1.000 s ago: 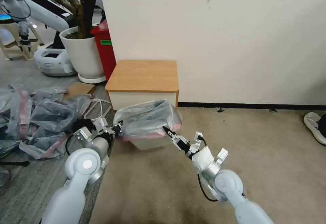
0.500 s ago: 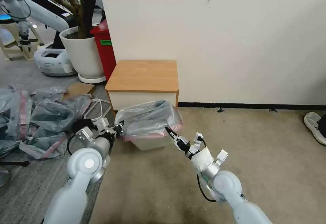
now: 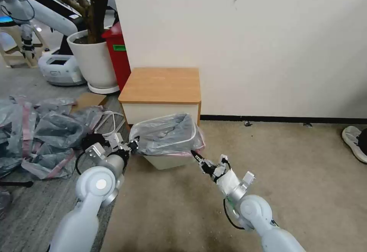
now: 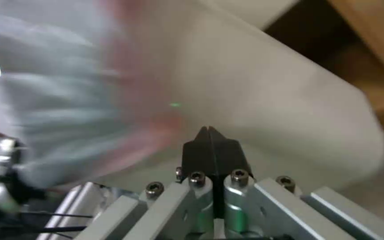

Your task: Pick up the garbage bag from the table and place it over the trash can.

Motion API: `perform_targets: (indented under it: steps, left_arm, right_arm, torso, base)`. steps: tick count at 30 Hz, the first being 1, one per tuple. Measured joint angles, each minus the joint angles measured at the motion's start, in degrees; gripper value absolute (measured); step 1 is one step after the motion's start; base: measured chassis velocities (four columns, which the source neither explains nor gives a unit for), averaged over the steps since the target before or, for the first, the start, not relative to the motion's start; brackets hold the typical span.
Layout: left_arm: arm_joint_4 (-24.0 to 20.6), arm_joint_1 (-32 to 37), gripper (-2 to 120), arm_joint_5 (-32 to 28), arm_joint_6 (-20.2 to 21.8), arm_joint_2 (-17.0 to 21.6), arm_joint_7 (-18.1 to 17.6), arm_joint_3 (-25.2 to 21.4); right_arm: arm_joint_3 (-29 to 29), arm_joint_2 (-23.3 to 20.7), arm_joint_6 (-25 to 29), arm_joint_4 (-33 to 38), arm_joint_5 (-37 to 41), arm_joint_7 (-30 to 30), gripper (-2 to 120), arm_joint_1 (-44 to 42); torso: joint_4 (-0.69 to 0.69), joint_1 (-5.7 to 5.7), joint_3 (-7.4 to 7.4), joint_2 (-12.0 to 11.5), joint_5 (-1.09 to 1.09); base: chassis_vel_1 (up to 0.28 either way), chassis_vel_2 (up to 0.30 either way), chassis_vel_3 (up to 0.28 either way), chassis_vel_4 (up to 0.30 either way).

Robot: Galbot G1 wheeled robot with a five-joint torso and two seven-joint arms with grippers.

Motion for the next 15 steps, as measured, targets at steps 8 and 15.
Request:
perform_targets:
  steps: [8,15]
  left_arm:
    - [-0.3,0.5,6,-0.3,0.3,-0.2,0.0,0.0]
    - [0.2,-0.3,6,-0.7,0.2,0.5,0.1,-0.8]
  right_arm:
    - [0.2,0.1,-0.2,-1.7,-1.8,1.2,0,0.1]
    - [0.2,-0.2,0.6,-2.1,-4.5,1.3,0,-1.5]
  torso:
    - [0.0,0.0,0.0,0.0,0.0]
    - [0.0,0.0,0.0,0.0,0.0]
  base:
    - [0.0,0.0,0.0,0.0]
    - [0.0,0.0,0.0,0.0]
